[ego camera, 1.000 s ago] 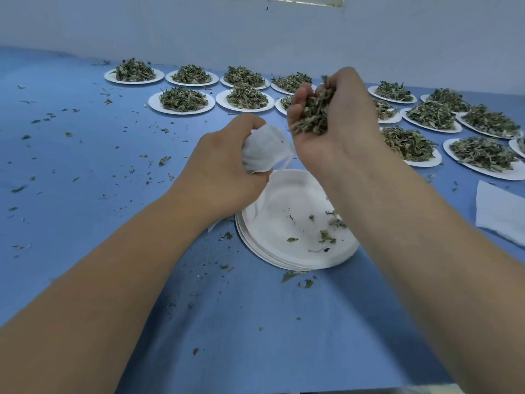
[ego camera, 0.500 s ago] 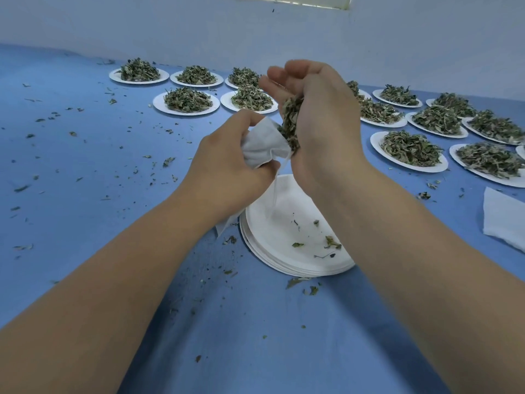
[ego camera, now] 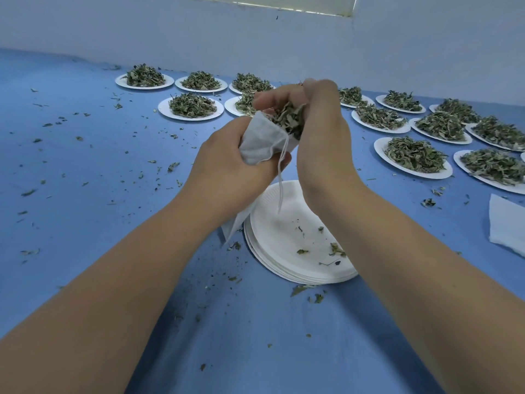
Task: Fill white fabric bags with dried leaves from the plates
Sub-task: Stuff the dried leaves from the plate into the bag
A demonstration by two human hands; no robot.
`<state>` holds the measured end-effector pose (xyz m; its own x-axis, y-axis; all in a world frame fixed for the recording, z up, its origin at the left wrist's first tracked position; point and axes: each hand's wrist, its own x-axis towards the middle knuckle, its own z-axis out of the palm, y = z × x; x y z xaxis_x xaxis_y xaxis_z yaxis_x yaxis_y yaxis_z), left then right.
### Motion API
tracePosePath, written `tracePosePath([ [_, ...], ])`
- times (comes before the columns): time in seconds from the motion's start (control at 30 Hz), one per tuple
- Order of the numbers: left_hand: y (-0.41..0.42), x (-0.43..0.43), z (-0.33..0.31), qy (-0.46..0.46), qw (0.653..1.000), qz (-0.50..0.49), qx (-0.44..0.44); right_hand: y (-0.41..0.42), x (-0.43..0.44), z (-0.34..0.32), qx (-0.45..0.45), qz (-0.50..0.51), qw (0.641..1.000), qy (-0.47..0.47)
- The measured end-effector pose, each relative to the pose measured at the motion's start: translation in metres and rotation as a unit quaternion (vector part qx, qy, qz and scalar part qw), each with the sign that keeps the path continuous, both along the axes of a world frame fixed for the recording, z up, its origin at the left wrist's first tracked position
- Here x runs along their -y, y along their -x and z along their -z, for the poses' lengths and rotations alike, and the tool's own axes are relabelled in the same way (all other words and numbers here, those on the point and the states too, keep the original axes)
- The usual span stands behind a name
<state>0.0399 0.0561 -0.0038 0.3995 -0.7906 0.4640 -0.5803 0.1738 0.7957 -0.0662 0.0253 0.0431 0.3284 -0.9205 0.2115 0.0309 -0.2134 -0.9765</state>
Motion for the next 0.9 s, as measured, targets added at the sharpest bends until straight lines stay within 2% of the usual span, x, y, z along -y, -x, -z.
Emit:
tracePosePath([
  [0.2,0.004,-0.009,-0.005,0.003,1.000,0.007,0.001,0.004,0.006,0.002,-0.009,-0.045,0.997,0.055],
  [0.4,0.001,-0.012,-0.005,0.009,1.000,0.017,-0.009,0.019,0.013,0.003,-0.001,-0.134,0.988,0.079],
  [0.6,-0.002,-0.013,-0.006,0.005,1.000,0.002,-0.021,0.035,0.018,-0.004,-0.052,-0.056,0.978,0.194],
  [0.9,-0.003,-0.014,-0.006,0.022,1.000,0.021,-0.007,0.048,0.006,0.009,-0.095,-0.097,0.947,0.290],
])
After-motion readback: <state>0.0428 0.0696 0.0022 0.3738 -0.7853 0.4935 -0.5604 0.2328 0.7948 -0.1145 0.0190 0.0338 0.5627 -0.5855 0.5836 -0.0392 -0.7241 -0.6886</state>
